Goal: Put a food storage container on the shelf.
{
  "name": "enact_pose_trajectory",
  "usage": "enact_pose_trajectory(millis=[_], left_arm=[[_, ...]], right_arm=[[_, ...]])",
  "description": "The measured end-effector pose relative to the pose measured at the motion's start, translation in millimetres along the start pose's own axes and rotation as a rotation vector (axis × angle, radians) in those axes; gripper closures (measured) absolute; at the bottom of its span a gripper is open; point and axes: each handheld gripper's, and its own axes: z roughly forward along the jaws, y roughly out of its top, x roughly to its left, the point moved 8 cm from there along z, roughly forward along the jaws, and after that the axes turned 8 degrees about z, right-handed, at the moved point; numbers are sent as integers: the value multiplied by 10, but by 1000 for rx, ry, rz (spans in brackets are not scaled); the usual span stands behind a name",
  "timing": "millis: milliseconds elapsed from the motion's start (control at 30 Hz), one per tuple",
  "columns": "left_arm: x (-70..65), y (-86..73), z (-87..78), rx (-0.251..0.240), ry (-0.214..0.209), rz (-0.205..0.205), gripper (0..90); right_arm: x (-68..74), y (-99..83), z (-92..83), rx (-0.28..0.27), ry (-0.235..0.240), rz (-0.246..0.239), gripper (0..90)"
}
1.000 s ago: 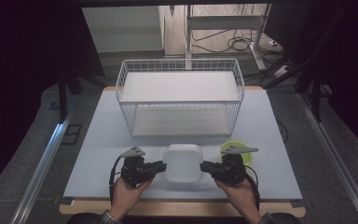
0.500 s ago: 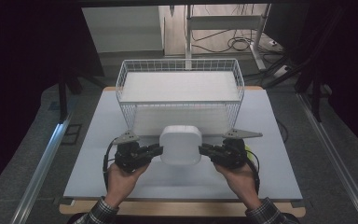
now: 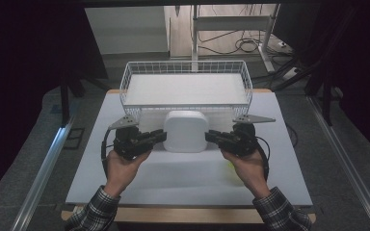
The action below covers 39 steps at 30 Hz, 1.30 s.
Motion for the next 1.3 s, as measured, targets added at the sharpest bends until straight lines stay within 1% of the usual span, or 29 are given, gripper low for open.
enact_pose_trajectory(millis=[33,67,100,133,167,200,233,267,333,400,433,500,533,567,600,633,667,733,833,900,933,967,1000,1033,1067,1133,1233,1300], left_arm=[[5,12,-1,0,-2,-1,794],[34,59,-3,-4,-7,-7,795],[34,59,-3,-4,-7,-7,795],[61,105,-8,-5,-11,-8,795],[61,105,-8,-5,-11,-8,796],[75,136,-11,-7,-11,-10,796],[85,153,-14,-6,-10,-9,796],[96,184,-19,-8,-8,-11,796],[116,241,-28,-13,-7,-6,795],[138,323,-46,-20,-1,-6,796],[149,365,-54,-25,-1,-3,796],[157,390,-57,-28,1,-1,796],[175,453,-67,-33,3,3,796],[175,453,-67,-33,3,3,796],[202,516,-69,-37,4,4,796],[202,516,-69,-37,4,4,796],[229,559,-66,-43,0,-1,796],[248,587,-61,-46,-4,-9,796],[307,670,-45,-52,-13,-17,797],[321,699,-40,-54,-11,-20,797],[338,741,-35,-57,-11,-20,797],[338,741,-35,-57,-11,-20,797],[361,794,-29,-61,-7,-13,797],[361,794,-29,-61,-7,-13,797],[377,836,-27,-64,-5,-14,797],[387,860,-27,-67,-6,-15,797],[434,954,-5,-76,-1,-21,797],[452,975,4,-74,-1,-22,797]], right_arm=[[0,0,0,0,0,0,783],[-2,48,6,-5,2,-1,783],[-2,48,6,-5,2,-1,783],[-2,99,14,-6,5,1,784],[-2,99,14,-6,5,1,784],[-2,150,21,-9,7,4,783],[-2,150,21,-9,7,4,783],[1,206,27,-12,9,0,783],[3,229,28,-14,11,-1,784],[20,338,26,-18,12,-5,783],[23,363,24,-17,11,-7,783],[29,440,23,-24,14,-13,783],[34,484,22,-25,13,-14,782],[34,484,22,-25,13,-14,782],[41,555,22,-29,10,-19,782],[41,555,22,-29,10,-19,782],[41,620,25,-33,5,-24,781],[41,645,27,-35,5,-22,781],[22,768,46,-38,7,-15,781],[18,789,50,-39,5,-13,781],[5,852,58,-45,7,-16,780],[5,852,58,-45,7,-16,780],[-2,906,63,-49,4,-17,779],[-2,906,63,-49,4,-17,779],[-9,962,67,-50,1,-21,778],[-12,985,68,-53,2,-22,778],[-24,1108,77,-61,-5,-22,776],[-30,1128,82,-63,-8,-21,776]])
